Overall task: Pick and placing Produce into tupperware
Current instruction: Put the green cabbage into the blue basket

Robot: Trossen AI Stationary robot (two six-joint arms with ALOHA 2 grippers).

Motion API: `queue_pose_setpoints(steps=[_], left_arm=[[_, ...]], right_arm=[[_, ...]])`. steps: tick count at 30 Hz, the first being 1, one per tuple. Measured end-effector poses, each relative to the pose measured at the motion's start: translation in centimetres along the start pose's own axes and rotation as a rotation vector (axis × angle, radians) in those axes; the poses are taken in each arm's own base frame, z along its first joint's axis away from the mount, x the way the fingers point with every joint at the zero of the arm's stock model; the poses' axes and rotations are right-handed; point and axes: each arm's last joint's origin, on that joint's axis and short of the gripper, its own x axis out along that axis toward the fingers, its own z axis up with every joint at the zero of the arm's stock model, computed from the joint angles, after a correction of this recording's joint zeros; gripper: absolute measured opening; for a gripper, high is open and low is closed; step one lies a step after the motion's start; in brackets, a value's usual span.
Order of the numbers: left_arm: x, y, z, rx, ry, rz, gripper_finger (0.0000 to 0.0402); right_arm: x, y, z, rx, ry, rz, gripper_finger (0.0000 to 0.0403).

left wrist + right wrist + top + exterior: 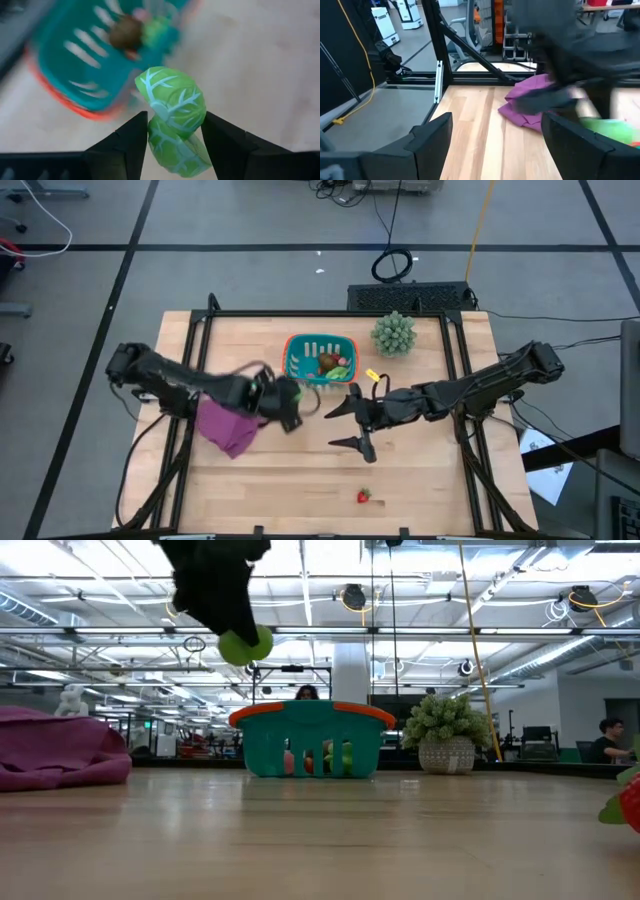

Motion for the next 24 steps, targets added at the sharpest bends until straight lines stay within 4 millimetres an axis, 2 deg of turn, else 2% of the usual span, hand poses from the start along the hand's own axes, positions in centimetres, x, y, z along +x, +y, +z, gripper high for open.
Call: queue_pose_setpoints(steps=[7, 12, 18, 24], left_arm=[[1.8, 6.1, 4.1, -0.062, -0.096, 0.111, 0.0184], [3.3, 9.6, 6.0, -0.125, -0.109, 0.062, 0.0184], [4.4, 11.5, 6.8, -0.168, -0.106, 0.024, 0.0184], [6.3, 11.5, 7.0, -0.159, -0.085, -0.005, 0.0184]], right_arm=[[-0.2, 0.0, 0.2, -0.043, -0.008, -0.001, 0.0295], [-0.2, 0.0, 0.2, -0.060, -0.008, -0.001, 0.0295], [-0.2, 0.0, 0.2, -0.060, -0.008, -0.002, 0.0295], [-0.2, 0.0, 0.2, -0.068, -0.008, -0.002, 0.0295]])
